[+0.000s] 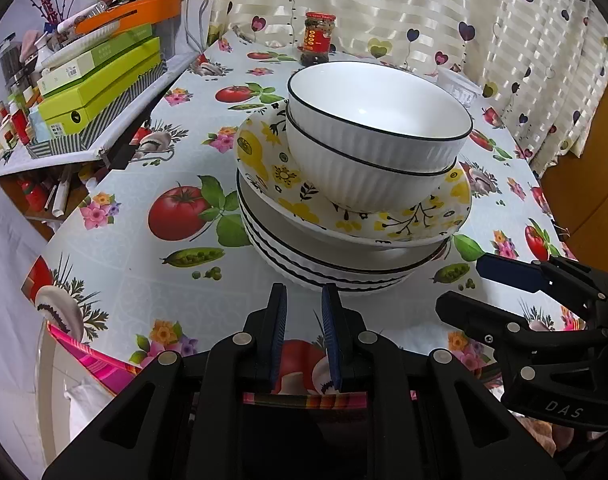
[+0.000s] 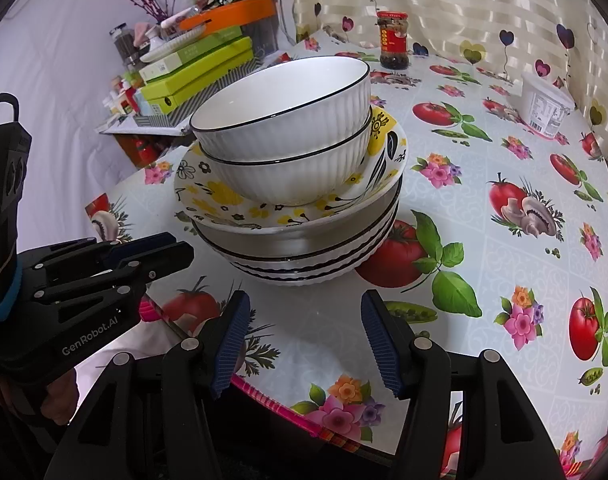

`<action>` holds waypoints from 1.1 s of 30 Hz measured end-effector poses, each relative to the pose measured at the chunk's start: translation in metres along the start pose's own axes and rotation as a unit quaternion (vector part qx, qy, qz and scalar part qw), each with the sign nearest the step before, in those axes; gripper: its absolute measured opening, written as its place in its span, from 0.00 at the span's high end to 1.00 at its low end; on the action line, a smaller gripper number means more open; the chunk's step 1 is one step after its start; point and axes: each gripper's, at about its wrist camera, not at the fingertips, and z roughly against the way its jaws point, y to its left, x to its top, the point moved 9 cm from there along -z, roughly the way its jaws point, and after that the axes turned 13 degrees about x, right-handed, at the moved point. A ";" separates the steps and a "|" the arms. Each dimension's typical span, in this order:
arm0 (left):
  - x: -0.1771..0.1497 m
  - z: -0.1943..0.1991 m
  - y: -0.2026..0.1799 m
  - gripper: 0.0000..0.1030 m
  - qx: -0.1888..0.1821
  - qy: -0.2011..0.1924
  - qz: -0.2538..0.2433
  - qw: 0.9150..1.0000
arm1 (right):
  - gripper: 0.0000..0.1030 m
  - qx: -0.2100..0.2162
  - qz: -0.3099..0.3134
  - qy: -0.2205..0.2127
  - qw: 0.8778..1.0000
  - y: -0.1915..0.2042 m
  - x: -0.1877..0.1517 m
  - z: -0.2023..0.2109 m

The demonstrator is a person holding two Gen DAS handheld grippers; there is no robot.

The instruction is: Organize plates and bowls

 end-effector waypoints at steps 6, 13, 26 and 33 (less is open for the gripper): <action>0.000 -0.001 0.000 0.82 -0.001 0.002 -0.001 1.000 | 0.43 0.000 -0.001 0.001 1.000 0.000 -0.001 -0.001; -0.002 -0.002 0.000 0.82 -0.002 0.003 -0.002 1.000 | 0.43 0.000 -0.001 0.001 1.000 0.000 -0.001 -0.001; -0.001 -0.002 0.000 0.82 -0.002 0.004 -0.001 1.000 | 0.43 0.001 -0.003 0.002 1.000 0.000 0.000 -0.001; -0.002 -0.004 0.001 0.82 -0.001 0.006 -0.001 1.000 | 0.43 0.002 -0.003 0.004 1.000 0.001 -0.002 -0.002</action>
